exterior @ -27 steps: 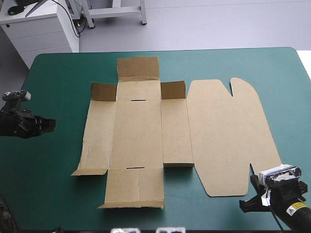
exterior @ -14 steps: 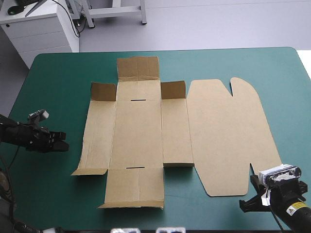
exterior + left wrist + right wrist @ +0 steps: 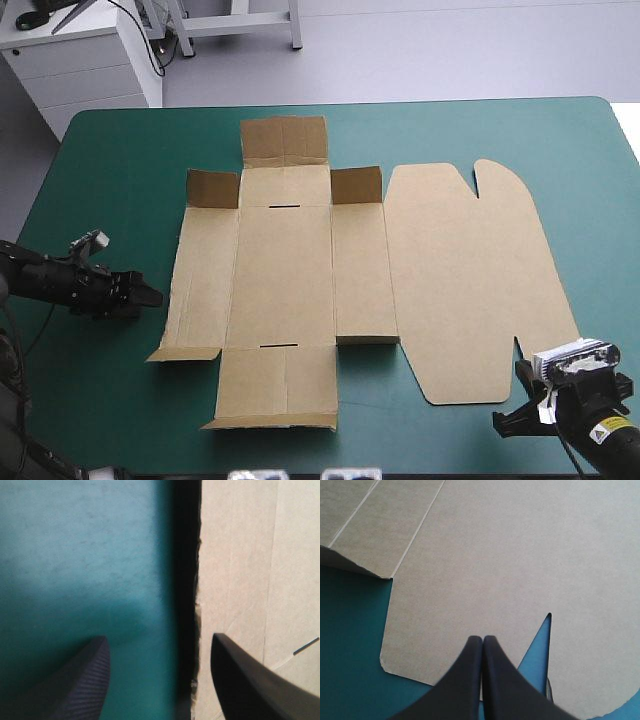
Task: Fold the box
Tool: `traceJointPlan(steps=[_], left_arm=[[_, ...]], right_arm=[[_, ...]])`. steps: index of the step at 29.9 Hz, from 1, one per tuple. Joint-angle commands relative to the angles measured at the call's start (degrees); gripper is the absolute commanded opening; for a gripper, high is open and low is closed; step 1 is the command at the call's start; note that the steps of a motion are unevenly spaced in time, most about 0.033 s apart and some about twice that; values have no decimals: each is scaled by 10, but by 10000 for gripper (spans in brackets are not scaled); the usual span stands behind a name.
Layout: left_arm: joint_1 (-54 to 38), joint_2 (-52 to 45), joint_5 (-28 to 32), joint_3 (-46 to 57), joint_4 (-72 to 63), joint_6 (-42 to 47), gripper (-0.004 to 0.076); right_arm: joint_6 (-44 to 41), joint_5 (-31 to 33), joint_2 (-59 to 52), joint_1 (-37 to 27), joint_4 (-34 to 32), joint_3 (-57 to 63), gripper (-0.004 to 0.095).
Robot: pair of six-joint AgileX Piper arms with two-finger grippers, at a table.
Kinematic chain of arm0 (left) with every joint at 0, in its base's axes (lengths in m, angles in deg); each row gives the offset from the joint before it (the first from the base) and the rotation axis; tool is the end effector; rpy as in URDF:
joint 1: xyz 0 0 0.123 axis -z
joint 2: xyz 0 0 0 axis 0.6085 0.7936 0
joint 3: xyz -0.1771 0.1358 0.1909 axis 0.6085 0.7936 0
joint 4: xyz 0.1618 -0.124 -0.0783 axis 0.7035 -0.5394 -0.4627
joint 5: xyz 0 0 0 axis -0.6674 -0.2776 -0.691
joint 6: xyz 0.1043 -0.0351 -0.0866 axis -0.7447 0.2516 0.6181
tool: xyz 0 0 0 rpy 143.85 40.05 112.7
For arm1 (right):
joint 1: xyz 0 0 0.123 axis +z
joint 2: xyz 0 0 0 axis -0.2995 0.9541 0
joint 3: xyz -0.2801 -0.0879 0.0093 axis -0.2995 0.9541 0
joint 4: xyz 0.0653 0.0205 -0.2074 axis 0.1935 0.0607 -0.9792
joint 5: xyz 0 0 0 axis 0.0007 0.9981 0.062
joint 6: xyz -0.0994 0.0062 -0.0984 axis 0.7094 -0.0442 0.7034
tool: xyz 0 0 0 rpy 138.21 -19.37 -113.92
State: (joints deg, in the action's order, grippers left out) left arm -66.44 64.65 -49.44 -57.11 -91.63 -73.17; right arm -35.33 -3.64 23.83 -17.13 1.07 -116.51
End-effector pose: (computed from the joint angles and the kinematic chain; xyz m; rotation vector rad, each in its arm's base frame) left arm 0.2629 0.0491 0.1913 -0.0542 2.7979 -0.9105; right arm 0.0473 0.0364 0.2471 -0.3422 2.1675 0.1915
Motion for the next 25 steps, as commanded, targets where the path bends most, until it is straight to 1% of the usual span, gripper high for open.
traceJointPlan(steps=[1,5,13,21,23,24,25], left_arm=[[1,-21,-56,-11,-50,-2,443],[9,-21,-55,-11,-74,-2,443],[42,-18,-46,-11,-70,3,443],[86,5,-46,-11,-75,19,443],[94,10,-38,-11,-79,21,442],[98,12,-30,-11,-79,26,428],[98,14,-22,-11,-79,32,385]], right_arm=[[1,-34,5,2,12,-15,-19],[1,-34,5,2,13,-15,-19],[1,-34,5,2,13,-15,-19],[1,-34,5,2,15,-15,-19],[1,-34,5,2,15,-15,-19],[1,-34,5,2,15,-15,-19],[1,-34,5,2,15,-15,-19]])
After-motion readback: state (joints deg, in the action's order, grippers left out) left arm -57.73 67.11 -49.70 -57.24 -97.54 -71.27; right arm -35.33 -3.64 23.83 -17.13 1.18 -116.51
